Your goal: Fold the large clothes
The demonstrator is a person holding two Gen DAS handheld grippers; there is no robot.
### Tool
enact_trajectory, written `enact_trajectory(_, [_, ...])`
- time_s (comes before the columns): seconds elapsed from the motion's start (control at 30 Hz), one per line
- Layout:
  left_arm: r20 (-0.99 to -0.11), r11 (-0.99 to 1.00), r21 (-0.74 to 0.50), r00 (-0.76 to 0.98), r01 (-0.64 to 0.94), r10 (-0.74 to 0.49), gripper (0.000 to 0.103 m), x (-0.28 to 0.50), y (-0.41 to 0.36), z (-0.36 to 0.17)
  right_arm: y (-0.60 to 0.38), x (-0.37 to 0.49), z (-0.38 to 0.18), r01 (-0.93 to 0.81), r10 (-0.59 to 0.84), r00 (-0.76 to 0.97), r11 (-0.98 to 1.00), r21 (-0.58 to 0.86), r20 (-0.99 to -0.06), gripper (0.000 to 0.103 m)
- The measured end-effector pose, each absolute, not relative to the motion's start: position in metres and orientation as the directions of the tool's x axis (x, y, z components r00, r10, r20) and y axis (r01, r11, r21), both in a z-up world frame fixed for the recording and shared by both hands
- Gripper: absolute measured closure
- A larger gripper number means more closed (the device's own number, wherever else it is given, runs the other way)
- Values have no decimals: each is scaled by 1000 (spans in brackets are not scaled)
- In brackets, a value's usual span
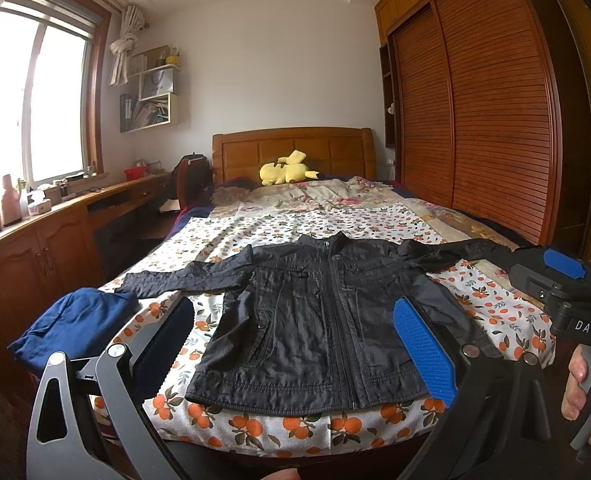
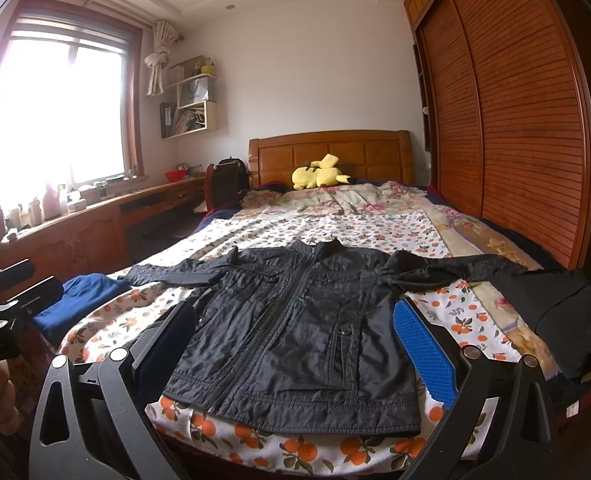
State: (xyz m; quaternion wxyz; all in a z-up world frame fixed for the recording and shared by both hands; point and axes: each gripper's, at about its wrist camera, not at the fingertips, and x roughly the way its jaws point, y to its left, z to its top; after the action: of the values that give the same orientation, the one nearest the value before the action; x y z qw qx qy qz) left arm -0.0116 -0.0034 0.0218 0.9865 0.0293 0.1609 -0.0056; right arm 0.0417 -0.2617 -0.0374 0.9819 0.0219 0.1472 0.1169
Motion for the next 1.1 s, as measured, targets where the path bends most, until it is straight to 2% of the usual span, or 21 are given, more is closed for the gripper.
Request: enact_trajectory(1.1, [-311, 998, 58, 950, 21, -1, 2, -15, -2, 25, -261, 42, -38, -223, 235, 930, 972, 75, -283, 7])
